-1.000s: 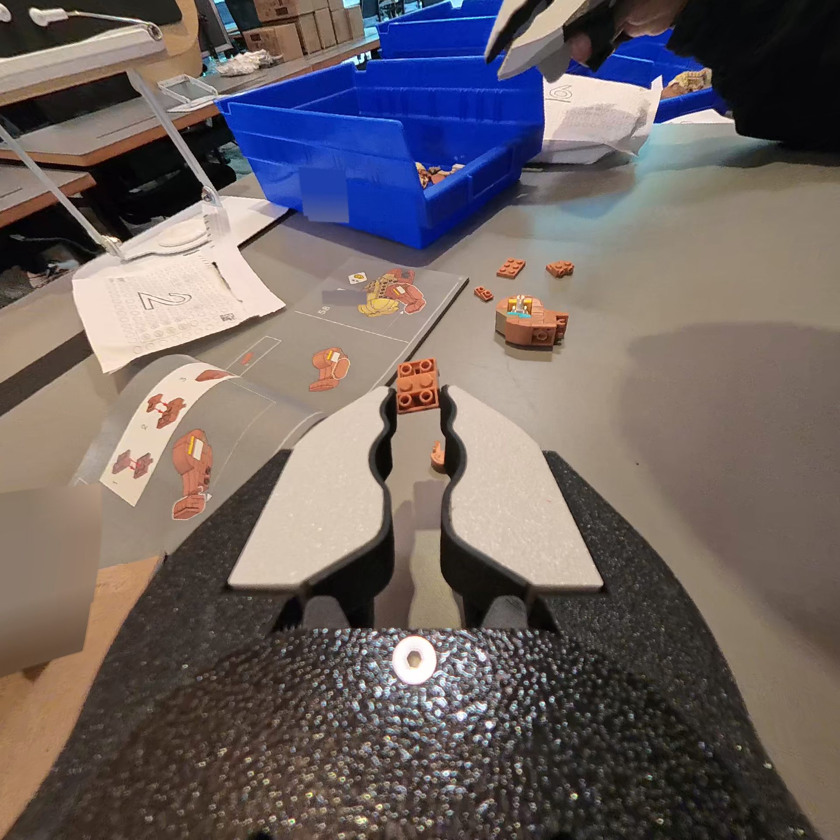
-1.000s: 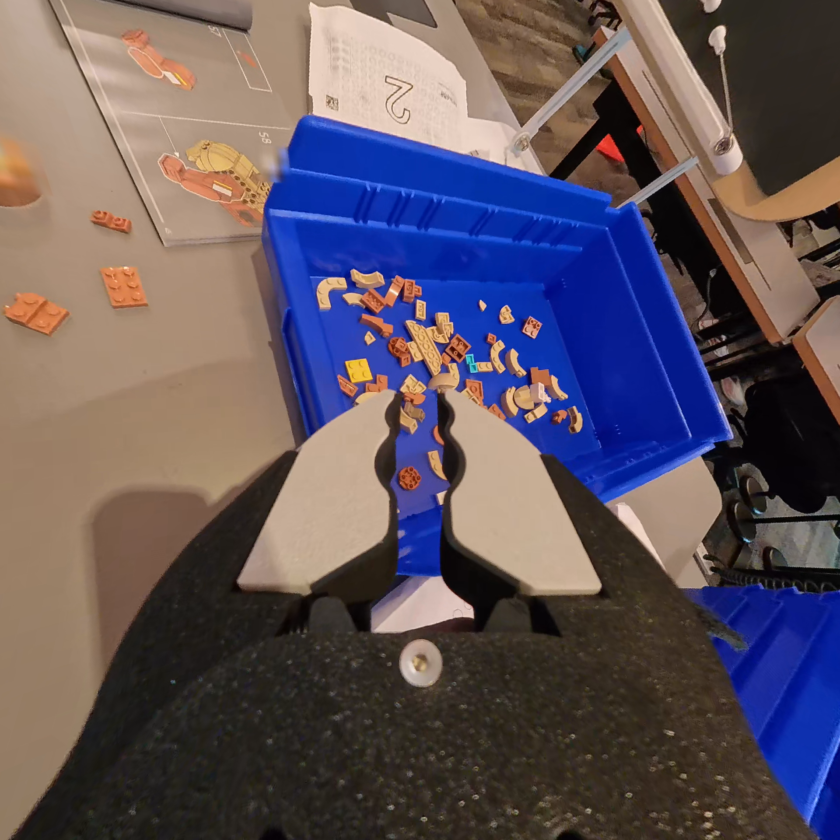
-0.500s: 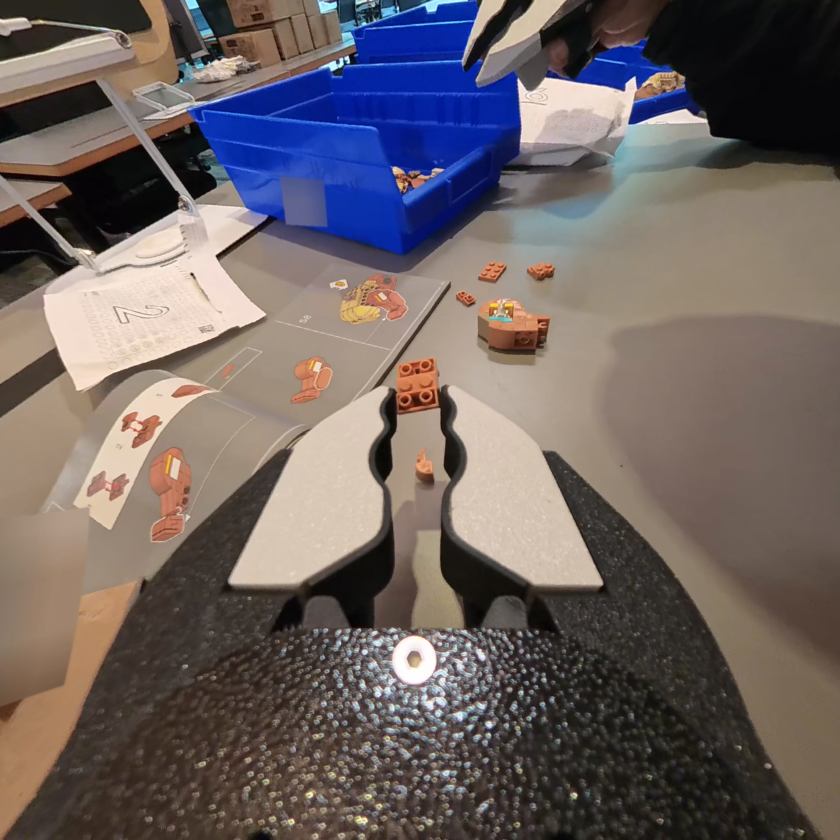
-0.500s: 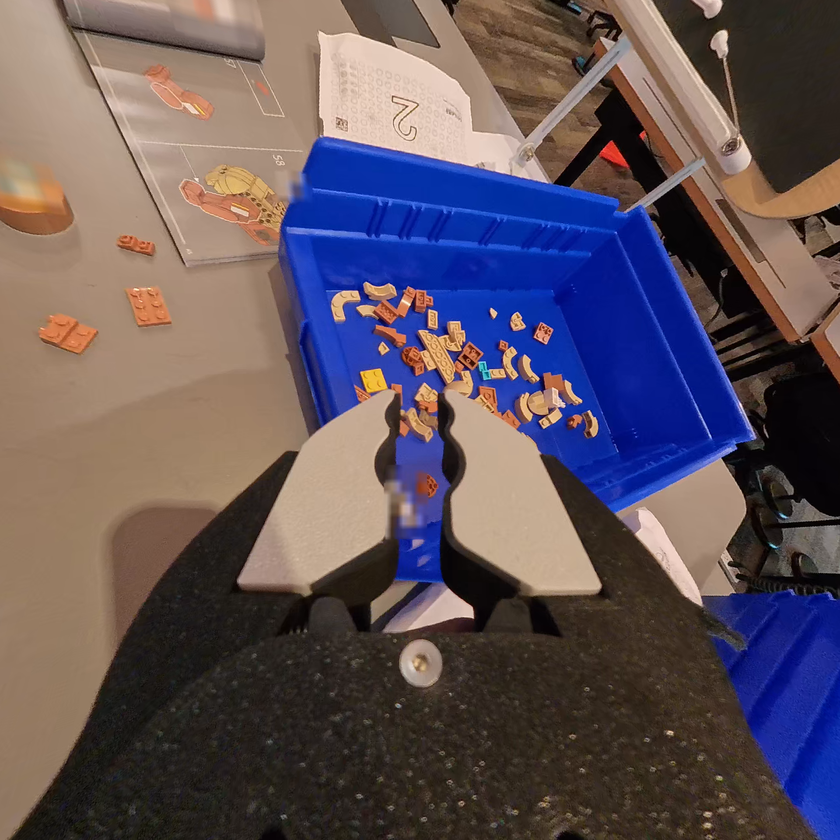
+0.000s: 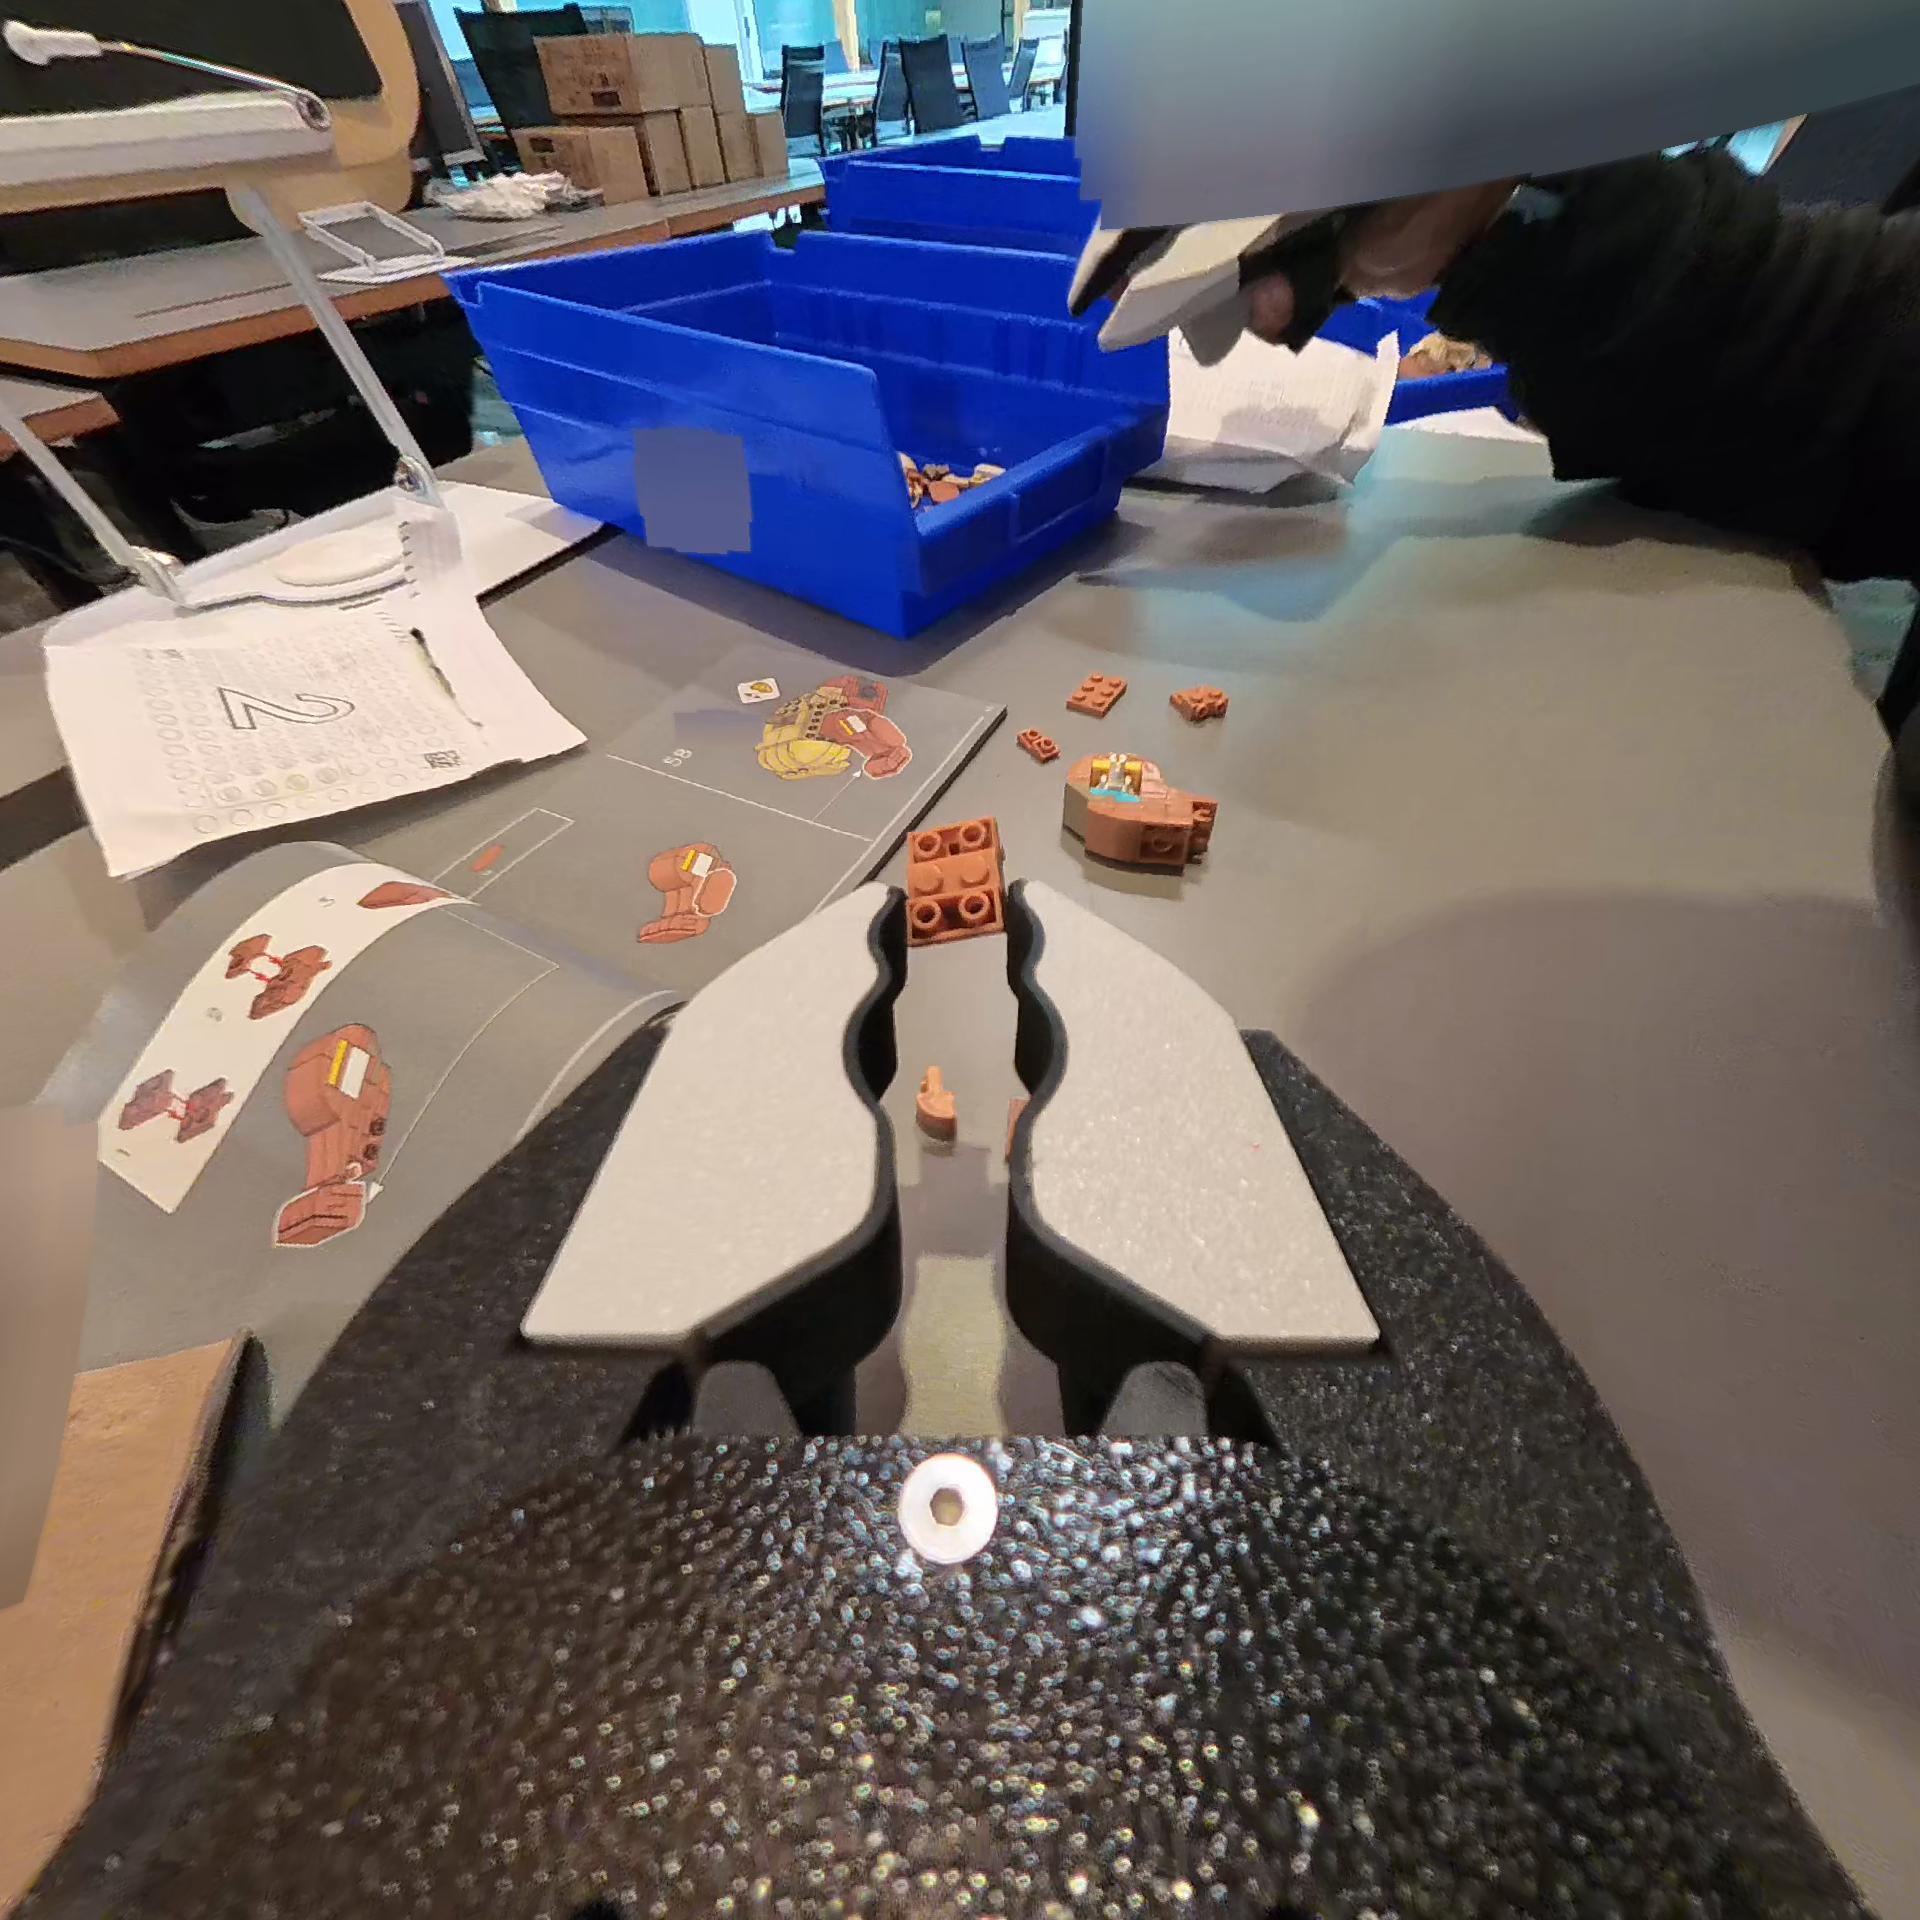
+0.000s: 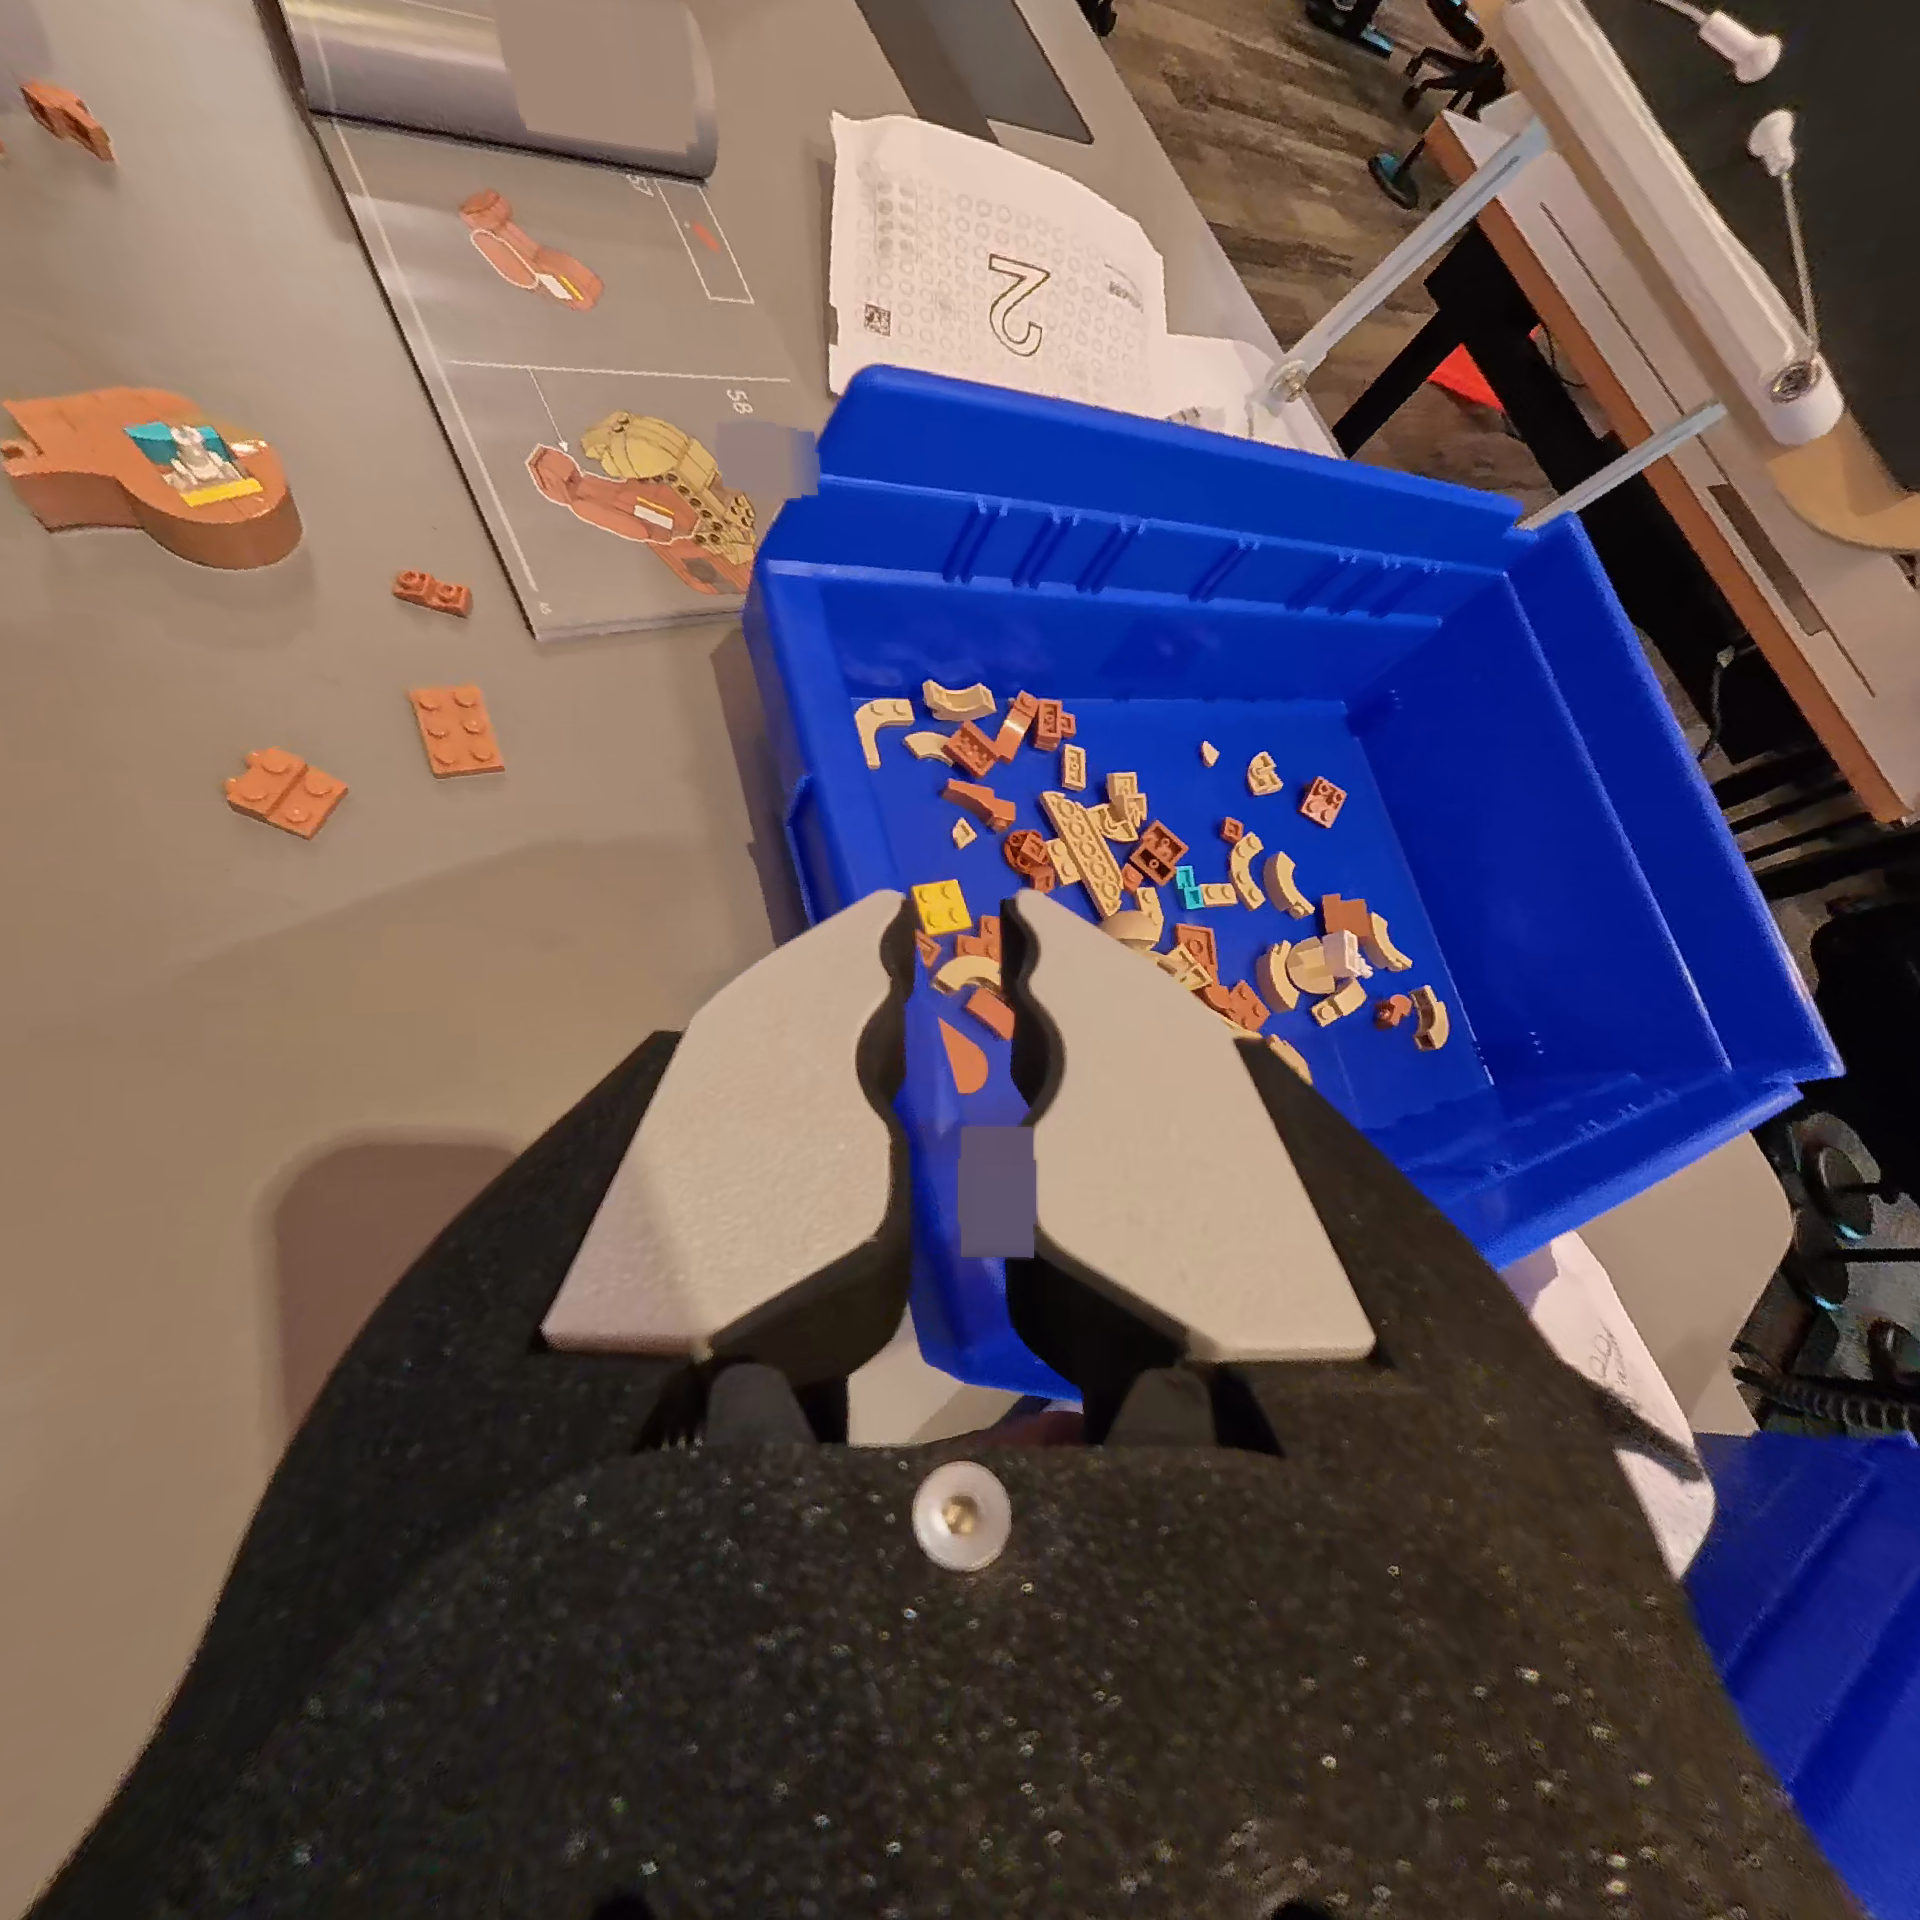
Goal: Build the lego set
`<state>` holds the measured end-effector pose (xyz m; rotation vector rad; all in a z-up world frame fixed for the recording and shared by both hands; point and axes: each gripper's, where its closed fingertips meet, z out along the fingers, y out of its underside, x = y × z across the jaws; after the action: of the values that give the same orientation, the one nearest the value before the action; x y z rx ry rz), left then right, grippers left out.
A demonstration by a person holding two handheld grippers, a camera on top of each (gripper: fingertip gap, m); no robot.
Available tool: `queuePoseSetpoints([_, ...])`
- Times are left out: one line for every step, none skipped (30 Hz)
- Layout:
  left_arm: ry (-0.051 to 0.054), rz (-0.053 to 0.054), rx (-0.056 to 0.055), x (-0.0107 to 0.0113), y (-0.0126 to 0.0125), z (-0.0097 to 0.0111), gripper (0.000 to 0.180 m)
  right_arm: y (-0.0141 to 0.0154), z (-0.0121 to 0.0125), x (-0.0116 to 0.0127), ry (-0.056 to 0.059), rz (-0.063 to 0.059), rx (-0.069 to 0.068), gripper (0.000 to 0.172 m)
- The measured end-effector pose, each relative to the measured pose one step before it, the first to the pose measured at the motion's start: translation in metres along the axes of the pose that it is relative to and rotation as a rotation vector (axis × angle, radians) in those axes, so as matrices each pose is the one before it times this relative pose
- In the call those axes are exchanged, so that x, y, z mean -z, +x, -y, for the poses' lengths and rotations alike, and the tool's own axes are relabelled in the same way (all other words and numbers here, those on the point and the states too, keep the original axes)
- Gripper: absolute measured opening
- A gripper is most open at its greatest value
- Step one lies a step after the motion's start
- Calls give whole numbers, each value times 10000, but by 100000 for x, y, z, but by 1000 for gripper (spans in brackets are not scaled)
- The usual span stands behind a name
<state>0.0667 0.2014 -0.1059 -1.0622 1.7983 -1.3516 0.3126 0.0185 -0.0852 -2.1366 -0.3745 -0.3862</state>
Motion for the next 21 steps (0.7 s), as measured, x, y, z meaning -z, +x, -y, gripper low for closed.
queuePoseSetpoints([44,-48,113,62,32,51,17,-89,78,-81,2,24,-4,15])
queuePoseSetpoints([28,-14,83,41,-16,29,17,-68,50,-66,5,16,-4,15])
queuePoseSetpoints([23,-1,54,31,-27,28,17,-94,30,-54,4,29,-7,15])
queuePoseSetpoints([9,-21,36,-1,0,10,17,-104,18,-37,3,34,-9,15])
queuePoseSetpoints([-1,-25,28,2,7,-1,17,-122,8,-33,9,28,-4,15])
queuePoseSetpoints([9,-9,30,0,-21,10,17,-134,-10,-28,5,40,7,15])
queuePoseSetpoints([37,-38,59,21,25,47,17,-149,-23,-32,-7,49,19,15])
queuePoseSetpoints([62,-60,87,25,39,86,17,-136,-27,-45,-8,39,23,15])
queuePoseSetpoints([74,-45,93,41,15,88,17,-120,-5,-42,0,36,17,15])
queuePoseSetpoints([71,-41,97,47,-8,96,17,-135,-3,-61,6,51,12,15])
queuePoseSetpoints([63,-58,113,47,12,79,17,-129,-9,-38,4,49,16,15])
queuePoseSetpoints([61,-53,116,39,2,71,17,-105,-25,-54,-1,30,23,15])
queuePoseSetpoints([64,-28,99,52,-23,82,17,-89,-46,-35,-6,21,21,15])
queuePoseSetpoints([64,-41,101,33,-14,80,17,-65,-53,-32,-8,21,11,15])
queuePoseSetpoints([64,-41,105,35,1,69,17,-54,-47,-23,-2,15,0,15])
queuePoseSetpoints([77,-27,89,45,-17,93,17,-38,-38,-27,-1,9,-10,15])
queuePoseSetpoints([94,-39,100,59,-14,125,17,-33,-52,-18,-4,10,-11,15])
queuePoseSetpoints([121,-92,154,46,38,150,17,-34,-47,-25,-5,14,-9,15])
queuePoseSetpoints([163,-132,215,56,84,191,17,-28,-35,-25,-9,10,-2,15])
queuePoseSetpoints([177,-157,249,66,94,215,17,-25,-31,-24,-9,5,6,15])
queuePoseSetpoints([179,-209,286,57,141,201,17,-31,-19,-21,-5,11,3,15])
